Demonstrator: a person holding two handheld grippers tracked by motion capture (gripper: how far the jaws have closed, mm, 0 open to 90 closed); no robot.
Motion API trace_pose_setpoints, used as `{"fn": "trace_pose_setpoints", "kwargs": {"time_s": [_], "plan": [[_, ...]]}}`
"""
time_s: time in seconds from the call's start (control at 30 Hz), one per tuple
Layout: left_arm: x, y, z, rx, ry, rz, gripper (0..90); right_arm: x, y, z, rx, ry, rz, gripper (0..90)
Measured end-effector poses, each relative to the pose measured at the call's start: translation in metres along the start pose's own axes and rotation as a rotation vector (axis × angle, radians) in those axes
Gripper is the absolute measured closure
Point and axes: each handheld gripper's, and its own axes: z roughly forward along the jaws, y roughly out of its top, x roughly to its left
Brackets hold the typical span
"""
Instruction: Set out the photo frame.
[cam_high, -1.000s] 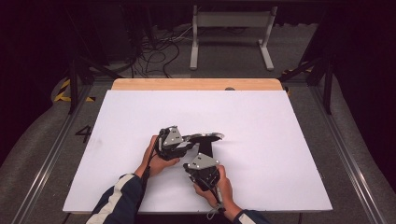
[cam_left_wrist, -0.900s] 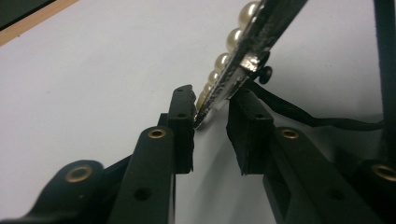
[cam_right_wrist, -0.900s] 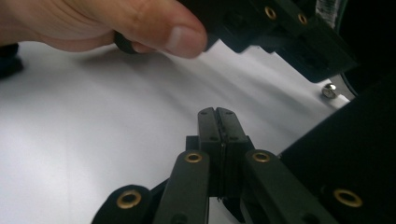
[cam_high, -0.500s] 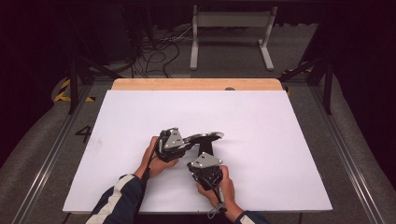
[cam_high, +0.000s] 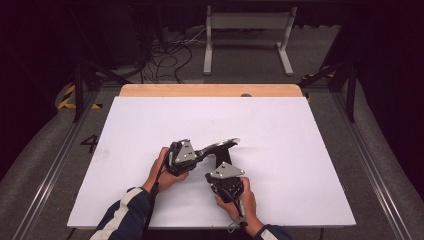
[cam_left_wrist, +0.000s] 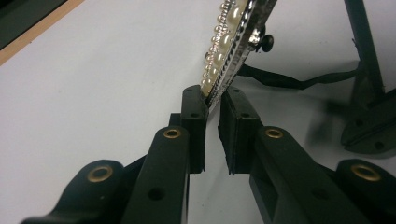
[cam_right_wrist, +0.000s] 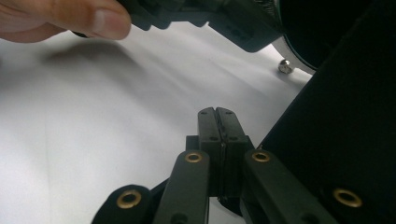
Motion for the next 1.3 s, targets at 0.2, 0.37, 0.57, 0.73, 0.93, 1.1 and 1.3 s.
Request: {"fn": "trace_pose_setpoints", "kwargs": {"time_s": [0.2, 0.37, 0.57, 0.73, 0.93, 1.1, 1.3], "plan": [[-0.003, 0.001, -0.002, 0.010, 0.003, 0.004, 80.8, -0.003, -0.002, -0.003, 0.002, 0.002, 0.000, 90.0], [-0.004, 0.001, -0.002, 0.007, 0.003, -0.001, 80.5, -0.003, -0.004, -0.005, -0.003, -0.009, -0.004, 90.0], [-0.003, 0.004, -0.003, -0.032, -0.004, -0.010, 73.5, -0.004, -0.006, -0.006, -0.006, -0.019, -0.003, 90.0], [-0.003, 0.006, 0.004, -0.034, -0.023, 0.000, 72.4, -0.007, -0.010, -0.008, 0.002, -0.028, 0.012, 90.0], [-0.004, 0.007, 0.006, -0.032, -0.032, 0.034, 76.6, -0.011, -0.013, -0.011, 0.004, -0.039, 0.020, 90.0], [-0.006, 0.008, 0.006, -0.027, -0.033, 0.046, 76.9, -0.015, -0.015, -0.012, 0.010, -0.041, 0.028, 90.0], [-0.010, 0.010, 0.005, -0.013, -0.028, 0.078, 77.2, -0.021, -0.017, -0.015, 0.011, -0.049, 0.041, 90.0]]}}
